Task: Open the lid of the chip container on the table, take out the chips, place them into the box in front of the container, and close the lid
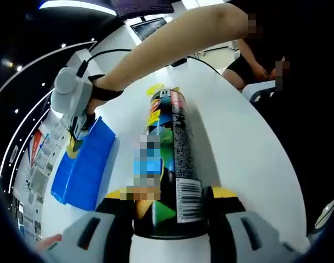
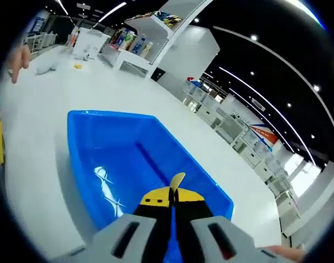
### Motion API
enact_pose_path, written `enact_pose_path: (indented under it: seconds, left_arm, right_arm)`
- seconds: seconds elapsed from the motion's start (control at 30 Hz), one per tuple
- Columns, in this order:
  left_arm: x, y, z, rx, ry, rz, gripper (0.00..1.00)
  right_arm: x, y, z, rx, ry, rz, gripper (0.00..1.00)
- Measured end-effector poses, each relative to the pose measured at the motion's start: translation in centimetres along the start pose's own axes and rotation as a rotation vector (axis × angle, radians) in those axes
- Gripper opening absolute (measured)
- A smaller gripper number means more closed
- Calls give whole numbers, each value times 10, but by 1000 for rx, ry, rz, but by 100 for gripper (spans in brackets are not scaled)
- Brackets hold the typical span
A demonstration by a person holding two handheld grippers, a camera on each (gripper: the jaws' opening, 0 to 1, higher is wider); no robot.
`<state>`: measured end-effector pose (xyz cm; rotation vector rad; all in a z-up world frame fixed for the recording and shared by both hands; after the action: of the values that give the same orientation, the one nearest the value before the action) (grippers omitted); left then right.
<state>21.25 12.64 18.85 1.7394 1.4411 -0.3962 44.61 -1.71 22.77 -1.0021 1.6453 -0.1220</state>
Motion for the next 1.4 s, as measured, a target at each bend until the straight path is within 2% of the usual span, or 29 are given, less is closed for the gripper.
enact_pose_path:
  seconds: [0.4, 0.6, 0.83, 0.97, 1.1, 1.23, 1.33, 1.4]
  left_arm:
    - [1, 2, 1, -7, -5, -3, 54]
    - [-1, -1, 2, -11, -16, -1, 54]
    - [-2, -3, 2, -14, -16, -4, 54]
    - [-3, -4, 3, -16, -17, -6, 54]
    - [-3, -4, 2, -17, -15, -8, 54]
    - [-3, -5, 2, -19, -13, -9, 54]
    - [-4, -5, 2, -20, -13, -10, 54]
    - [-4, -6, 2, -20, -12, -11, 54]
  right_arm:
    - [0, 1, -3, -17, -3, 14, 3]
    - [-4, 2, -3, -37, -32, 26, 13]
    - [2, -4, -9, -31, -58, 100, 19]
    - [6, -9, -23, -26, -89, 143, 19]
    - [6, -13, -42, -47, -127, 257, 23]
    - [4, -20, -67, -63, -163, 298, 23]
    - [1, -29, -91, -86, -212, 396, 23]
    - [3, -27, -113, -90, -231, 464, 23]
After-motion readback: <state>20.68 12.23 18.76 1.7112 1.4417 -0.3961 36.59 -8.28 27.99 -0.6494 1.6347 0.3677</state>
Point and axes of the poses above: the point that each gripper's makers call its tool centre point, and the gripper's own axes: z roughly forward along the fingers, y roughly to its left, x roughly out of its underside, the point moved 6 cm from there along -z, roughly backward along the fingers, and after that the axes turned 3 degrees about -y, right-handed, at the moved point
